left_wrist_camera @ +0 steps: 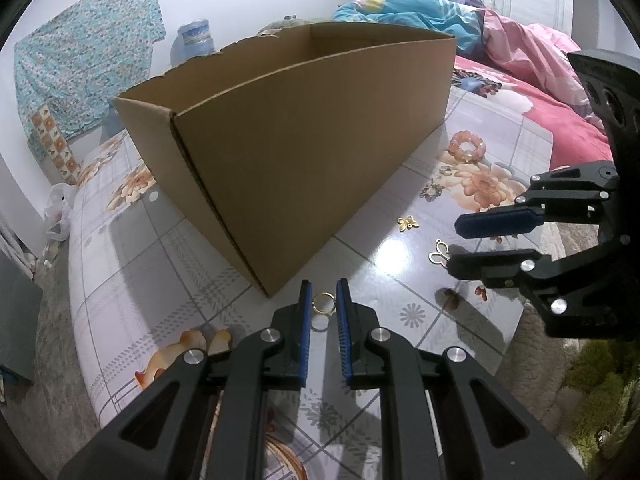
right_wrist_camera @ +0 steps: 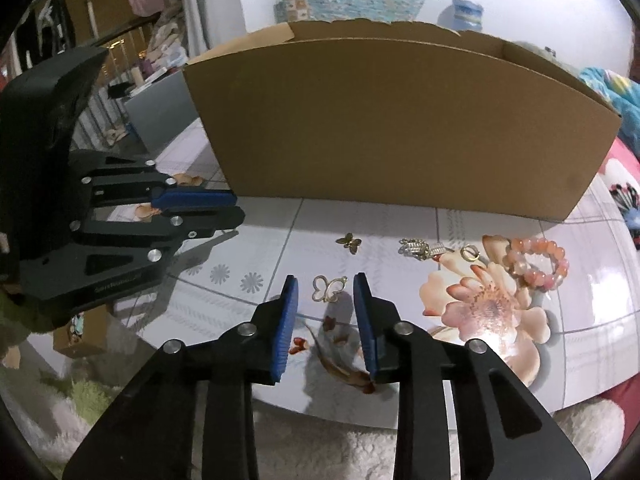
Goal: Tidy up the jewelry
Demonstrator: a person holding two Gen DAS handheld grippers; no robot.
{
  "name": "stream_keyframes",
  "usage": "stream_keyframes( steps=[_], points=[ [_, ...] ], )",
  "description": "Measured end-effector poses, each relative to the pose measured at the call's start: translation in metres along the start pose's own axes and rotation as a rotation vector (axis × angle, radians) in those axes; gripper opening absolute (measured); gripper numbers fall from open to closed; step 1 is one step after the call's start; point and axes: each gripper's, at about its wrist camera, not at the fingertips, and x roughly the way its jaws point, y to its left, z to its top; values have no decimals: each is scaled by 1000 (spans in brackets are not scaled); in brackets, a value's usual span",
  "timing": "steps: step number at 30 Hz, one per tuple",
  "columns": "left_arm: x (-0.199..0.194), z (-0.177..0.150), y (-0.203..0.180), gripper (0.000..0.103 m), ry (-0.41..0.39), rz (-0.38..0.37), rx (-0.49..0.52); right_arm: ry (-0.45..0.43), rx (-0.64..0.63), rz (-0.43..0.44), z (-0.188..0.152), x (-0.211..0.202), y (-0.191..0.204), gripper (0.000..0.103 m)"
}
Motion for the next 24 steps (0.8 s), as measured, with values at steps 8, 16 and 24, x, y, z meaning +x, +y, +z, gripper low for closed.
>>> stream_keyframes(
  steps=[8, 16, 24],
  points=[
    [1, -1, 0, 11, 2, -4, -4, 31, -19, -89, 2, 10, 18, 20],
    [0, -1, -1, 11, -3, -3, -7, 33, 29, -73, 6, 9, 16, 0],
    [0, -2, 0, 11, -5, -1, -9, 24, 52, -41, 2, 5, 15, 0]
  ],
)
